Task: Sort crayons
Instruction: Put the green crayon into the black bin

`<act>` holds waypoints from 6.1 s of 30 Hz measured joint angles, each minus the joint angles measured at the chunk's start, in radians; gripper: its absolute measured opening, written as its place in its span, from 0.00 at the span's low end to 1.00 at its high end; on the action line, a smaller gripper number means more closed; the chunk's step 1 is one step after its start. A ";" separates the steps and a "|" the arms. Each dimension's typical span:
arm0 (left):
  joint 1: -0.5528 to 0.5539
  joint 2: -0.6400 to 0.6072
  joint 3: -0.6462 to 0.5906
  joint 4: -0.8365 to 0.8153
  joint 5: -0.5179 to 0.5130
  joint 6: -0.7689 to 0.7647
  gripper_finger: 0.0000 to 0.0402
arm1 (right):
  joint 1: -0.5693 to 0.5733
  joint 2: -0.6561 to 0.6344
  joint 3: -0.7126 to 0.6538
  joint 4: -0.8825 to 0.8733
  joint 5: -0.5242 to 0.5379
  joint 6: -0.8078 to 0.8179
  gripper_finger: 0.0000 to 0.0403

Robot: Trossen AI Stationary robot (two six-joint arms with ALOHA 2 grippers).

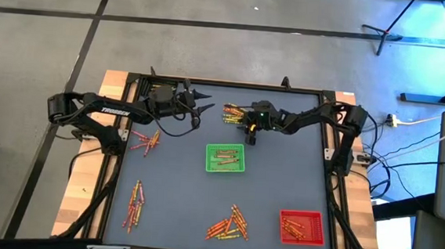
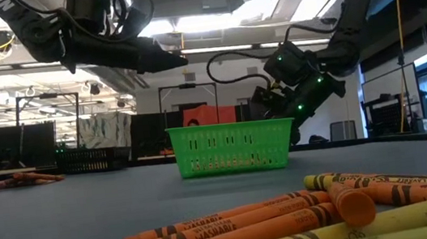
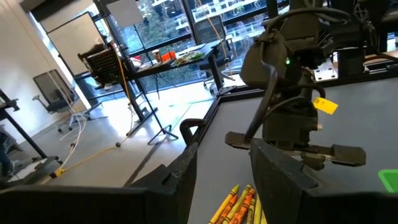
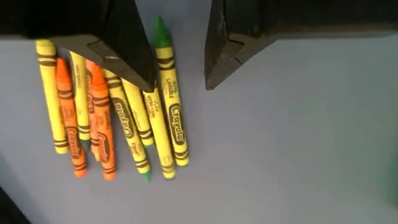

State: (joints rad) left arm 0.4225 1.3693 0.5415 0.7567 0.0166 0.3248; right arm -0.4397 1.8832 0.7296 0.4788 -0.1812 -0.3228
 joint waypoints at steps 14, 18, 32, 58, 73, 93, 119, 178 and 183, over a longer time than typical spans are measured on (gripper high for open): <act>0.000 0.000 0.000 0.000 0.000 0.000 0.33 | 0.001 -0.001 0.001 -0.053 0.014 0.010 0.32; 0.000 0.000 0.000 0.000 0.000 0.000 0.33 | 0.003 -0.001 0.000 -0.058 0.014 0.002 0.20; 0.000 0.000 0.000 0.000 0.000 -0.007 0.33 | 0.010 -0.017 -0.002 -0.065 0.046 -0.028 0.04; -0.084 0.000 0.000 -0.095 0.037 -0.018 0.35 | 0.276 -0.401 -0.004 -0.267 0.332 -0.018 0.02; -0.091 0.000 0.000 -0.101 0.157 -0.071 0.48 | 0.276 -0.402 -0.003 -0.029 0.241 -0.106 0.03; -0.146 0.117 0.065 0.031 0.160 -0.106 0.45 | 0.277 -0.341 0.015 0.109 0.170 -0.157 0.03; -0.152 0.092 0.070 -0.037 0.103 -0.053 0.03 | 0.277 -0.350 0.016 0.092 0.162 -0.106 0.15; 0.228 -0.133 0.070 -1.022 -0.454 -0.324 0.35 | 0.276 -0.489 0.016 -0.146 0.371 -0.089 0.48; 0.194 -0.133 0.069 -1.149 -0.519 -0.407 0.34 | 0.276 -0.488 0.015 -0.147 0.371 -0.089 0.48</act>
State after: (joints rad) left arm 0.6167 1.2366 0.6110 -0.3923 -0.5023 -0.0818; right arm -0.1638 1.3949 0.7448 0.3321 0.1898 -0.4114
